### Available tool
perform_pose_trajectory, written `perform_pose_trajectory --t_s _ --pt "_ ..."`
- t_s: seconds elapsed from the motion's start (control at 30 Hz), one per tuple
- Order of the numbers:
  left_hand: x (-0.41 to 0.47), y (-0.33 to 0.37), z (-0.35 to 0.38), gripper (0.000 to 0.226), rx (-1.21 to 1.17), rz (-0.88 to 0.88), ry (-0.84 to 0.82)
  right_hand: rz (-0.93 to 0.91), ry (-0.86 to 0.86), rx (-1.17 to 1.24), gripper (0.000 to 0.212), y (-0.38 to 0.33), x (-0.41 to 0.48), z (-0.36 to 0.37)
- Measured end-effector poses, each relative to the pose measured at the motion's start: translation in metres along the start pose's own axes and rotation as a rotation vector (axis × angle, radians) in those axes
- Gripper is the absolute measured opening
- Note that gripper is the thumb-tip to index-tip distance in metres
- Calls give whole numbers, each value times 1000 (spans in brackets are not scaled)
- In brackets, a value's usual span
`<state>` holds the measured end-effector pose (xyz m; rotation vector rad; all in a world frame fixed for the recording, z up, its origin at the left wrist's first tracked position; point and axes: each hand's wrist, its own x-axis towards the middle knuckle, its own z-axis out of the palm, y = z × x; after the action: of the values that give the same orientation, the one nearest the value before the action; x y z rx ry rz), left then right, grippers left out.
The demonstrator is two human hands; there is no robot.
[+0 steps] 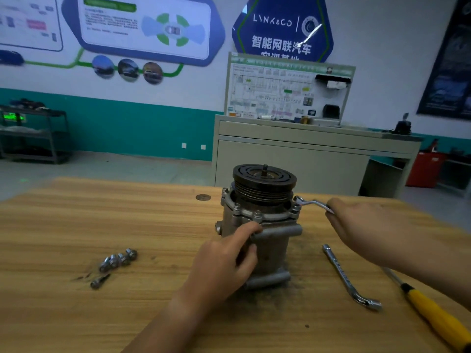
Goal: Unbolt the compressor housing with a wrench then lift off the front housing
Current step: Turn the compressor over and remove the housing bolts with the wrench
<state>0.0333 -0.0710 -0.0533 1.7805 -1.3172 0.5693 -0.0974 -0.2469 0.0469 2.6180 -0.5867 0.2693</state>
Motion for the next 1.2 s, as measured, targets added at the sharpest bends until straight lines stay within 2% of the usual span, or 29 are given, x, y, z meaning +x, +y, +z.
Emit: perform_pose_trajectory --t_s 0.07,0.13,0.3,0.47,0.67,0.77,0.87,0.97,1.1,1.2 --pt "-1 0 1 31 2 -4 14 7 -54 -34 12 -4 5 -1" --pt "-1 0 3 32 24 4 41 5 -93 -101 18 -3 8 -6" --pt "-1 1 5 31 61 35 103 -52 -105 -245 23 -2 0 -12" --pt "0 -1 6 29 52 52 108 70 -55 -159 9 2 -7 -7" --pt "0 1 4 28 15 36 83 39 -16 -124 7 -6 -8 -5" --pt "0 2 4 28 -8 20 81 11 -30 -126 12 -9 -4 -8" --pt "0 3 5 28 -36 10 72 -37 -41 -220 23 -9 -1 -13" --pt "1 3 7 29 -20 10 89 -103 -55 -325 24 -9 3 -17" --pt "0 2 8 28 -37 6 87 -120 -12 -252 20 -5 2 -8" --pt "1 -3 9 28 -41 2 60 -123 18 -275 32 12 15 -2"
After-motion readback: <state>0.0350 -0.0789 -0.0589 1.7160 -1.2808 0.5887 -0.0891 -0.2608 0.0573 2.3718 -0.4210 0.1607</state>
